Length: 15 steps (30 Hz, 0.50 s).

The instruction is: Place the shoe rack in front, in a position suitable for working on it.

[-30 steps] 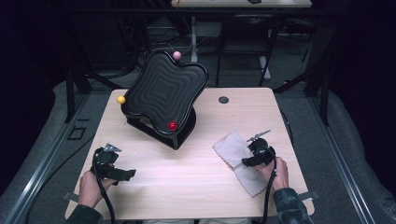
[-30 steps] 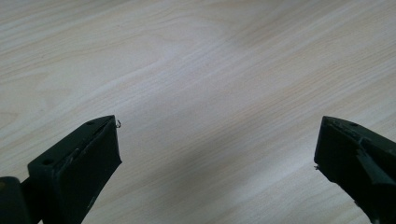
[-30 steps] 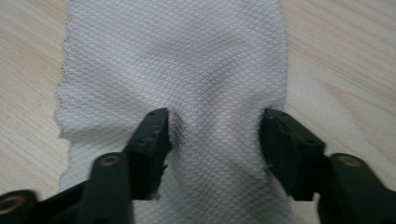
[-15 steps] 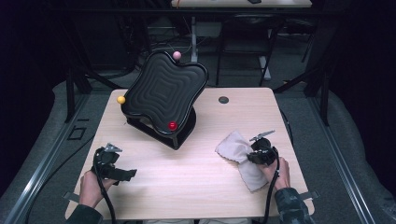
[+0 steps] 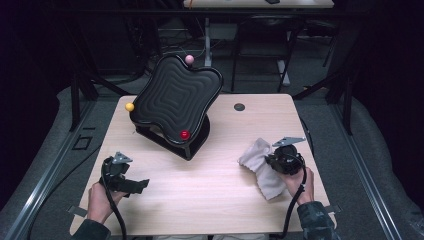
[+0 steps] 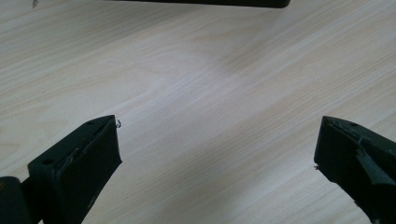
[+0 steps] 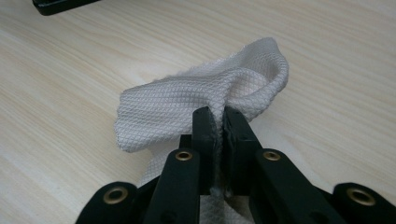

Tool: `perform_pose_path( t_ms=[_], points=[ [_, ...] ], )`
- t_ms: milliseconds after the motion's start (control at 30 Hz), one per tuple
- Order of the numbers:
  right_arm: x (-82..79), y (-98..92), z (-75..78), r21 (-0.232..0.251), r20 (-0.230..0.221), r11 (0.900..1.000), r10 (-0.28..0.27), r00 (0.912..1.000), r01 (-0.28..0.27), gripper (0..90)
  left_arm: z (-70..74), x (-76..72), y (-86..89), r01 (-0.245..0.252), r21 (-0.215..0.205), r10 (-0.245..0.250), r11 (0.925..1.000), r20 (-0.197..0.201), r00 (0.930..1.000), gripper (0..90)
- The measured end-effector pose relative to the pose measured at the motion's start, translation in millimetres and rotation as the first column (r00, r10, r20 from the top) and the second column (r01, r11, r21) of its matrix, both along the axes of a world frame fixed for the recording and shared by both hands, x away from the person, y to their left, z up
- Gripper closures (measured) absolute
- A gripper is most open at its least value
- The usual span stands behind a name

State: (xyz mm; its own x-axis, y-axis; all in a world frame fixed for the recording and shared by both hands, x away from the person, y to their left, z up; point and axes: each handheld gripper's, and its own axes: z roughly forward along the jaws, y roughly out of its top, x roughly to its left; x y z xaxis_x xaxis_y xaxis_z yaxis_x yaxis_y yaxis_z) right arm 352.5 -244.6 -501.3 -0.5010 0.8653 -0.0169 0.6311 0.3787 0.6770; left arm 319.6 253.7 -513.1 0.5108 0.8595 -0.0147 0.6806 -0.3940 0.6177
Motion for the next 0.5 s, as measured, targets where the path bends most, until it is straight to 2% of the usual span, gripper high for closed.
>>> perform_pose_path(
  t_ms=[67, 133, 167, 267, 367, 500],
  points=[
    [-2.6, 2.0, 4.1, 0.014, 0.013, 1.0, 0.015, 0.9998, -0.015, 84.5, 1.3, -0.8, -2.1, 0.007, -0.003, -0.007, 1.0, 0.008, 0.9999, 0.1],
    [-4.2, 3.9, 6.1, 0.006, 0.022, 1.0, 0.008, 0.9997, -0.008, 84.5, 1.5, -1.1, -3.3, 0.009, -0.002, -0.009, 1.0, 0.019, 0.9998, 0.1],
    [-6.7, 7.2, 9.6, 0.011, 0.041, 1.0, 0.018, 0.999, -0.019, 84.5, 2.7, -1.5, -5.6, 0.017, -0.009, -0.017, 0.9998, 0.019, 0.9997, 0.1],
    [-8.3, 11.5, 12.8, 0.016, 0.055, 0.999, 0.042, 0.9976, -0.043, 84.5, 4.1, -2.6, -10.2, 0.029, -0.013, -0.029, 0.9995, 0.032, 0.9991, 0.0],
    [-11.1, 16.7, 16.2, 0.016, 0.077, 0.999, 0.041, 0.9962, -0.043, 84.6, 6.4, -3.8, -15.3, 0.044, -0.03, -0.042, 0.9986, 0.042, 0.9982, 0.0],
    [-14.4, 20.4, 21.5, 0.027, 0.092, 0.998, 0.054, 0.9943, -0.057, 84.7, 8.7, -5.1, -23.3, 0.063, -0.031, -0.061, 0.9975, 0.06, 0.9964, 0.0]
  ],
)
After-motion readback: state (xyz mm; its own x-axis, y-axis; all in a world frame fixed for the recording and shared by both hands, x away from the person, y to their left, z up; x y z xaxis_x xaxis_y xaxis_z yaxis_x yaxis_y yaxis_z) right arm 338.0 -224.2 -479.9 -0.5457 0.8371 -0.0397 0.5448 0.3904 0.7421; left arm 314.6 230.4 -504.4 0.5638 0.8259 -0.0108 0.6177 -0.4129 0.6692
